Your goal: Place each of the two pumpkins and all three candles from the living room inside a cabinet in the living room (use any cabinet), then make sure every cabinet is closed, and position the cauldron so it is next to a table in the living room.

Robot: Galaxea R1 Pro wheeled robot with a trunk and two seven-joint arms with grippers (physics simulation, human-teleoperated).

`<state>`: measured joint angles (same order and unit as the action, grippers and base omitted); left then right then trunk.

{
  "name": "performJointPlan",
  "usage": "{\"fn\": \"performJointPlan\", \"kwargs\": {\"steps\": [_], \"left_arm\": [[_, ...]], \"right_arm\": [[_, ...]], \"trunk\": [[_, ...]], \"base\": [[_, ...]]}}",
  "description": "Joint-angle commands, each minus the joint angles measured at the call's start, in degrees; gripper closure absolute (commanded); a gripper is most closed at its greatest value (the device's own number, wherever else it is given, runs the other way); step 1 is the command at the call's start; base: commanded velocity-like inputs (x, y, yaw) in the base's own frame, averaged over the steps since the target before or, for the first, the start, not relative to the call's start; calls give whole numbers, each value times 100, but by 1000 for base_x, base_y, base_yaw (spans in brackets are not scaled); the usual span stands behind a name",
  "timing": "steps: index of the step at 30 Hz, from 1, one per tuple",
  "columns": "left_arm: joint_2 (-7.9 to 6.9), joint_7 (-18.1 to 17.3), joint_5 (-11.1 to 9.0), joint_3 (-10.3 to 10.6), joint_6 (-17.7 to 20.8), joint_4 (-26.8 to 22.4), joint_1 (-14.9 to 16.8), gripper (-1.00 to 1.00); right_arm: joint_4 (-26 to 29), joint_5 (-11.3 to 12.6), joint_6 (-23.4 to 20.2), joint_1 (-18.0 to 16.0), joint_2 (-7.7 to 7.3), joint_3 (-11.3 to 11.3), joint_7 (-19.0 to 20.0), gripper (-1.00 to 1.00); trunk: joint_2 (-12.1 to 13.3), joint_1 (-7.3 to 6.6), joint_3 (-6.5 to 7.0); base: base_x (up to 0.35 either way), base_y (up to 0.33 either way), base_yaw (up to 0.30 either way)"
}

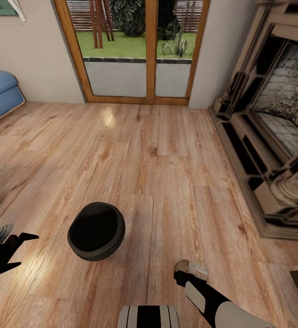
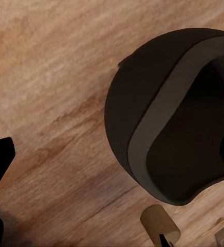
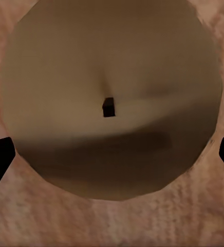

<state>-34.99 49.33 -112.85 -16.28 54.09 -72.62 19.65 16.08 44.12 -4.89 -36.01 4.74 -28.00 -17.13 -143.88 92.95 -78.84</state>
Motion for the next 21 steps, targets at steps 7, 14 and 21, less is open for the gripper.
{"fn": "performJointPlan", "kwargs": {"steps": [7,14,21], "left_arm": [[1,55,-53,-7,11,0,4,-100],[1,51,-9,-7,13,-1,4,-100],[1,34,126,-7,14,0,4,-100]], "right_arm": [[12,27,-29,-2,-3,-48,-45,-100],[10,27,-28,-2,0,-48,-45,-100],[10,27,-26,-2,0,-48,-45,-100]], "trunk": [[-2,-1,-4],[-2,-1,-4],[-2,-1,-4]], "base": [[0,0,0],[102,0,0],[32,0,0]]}}
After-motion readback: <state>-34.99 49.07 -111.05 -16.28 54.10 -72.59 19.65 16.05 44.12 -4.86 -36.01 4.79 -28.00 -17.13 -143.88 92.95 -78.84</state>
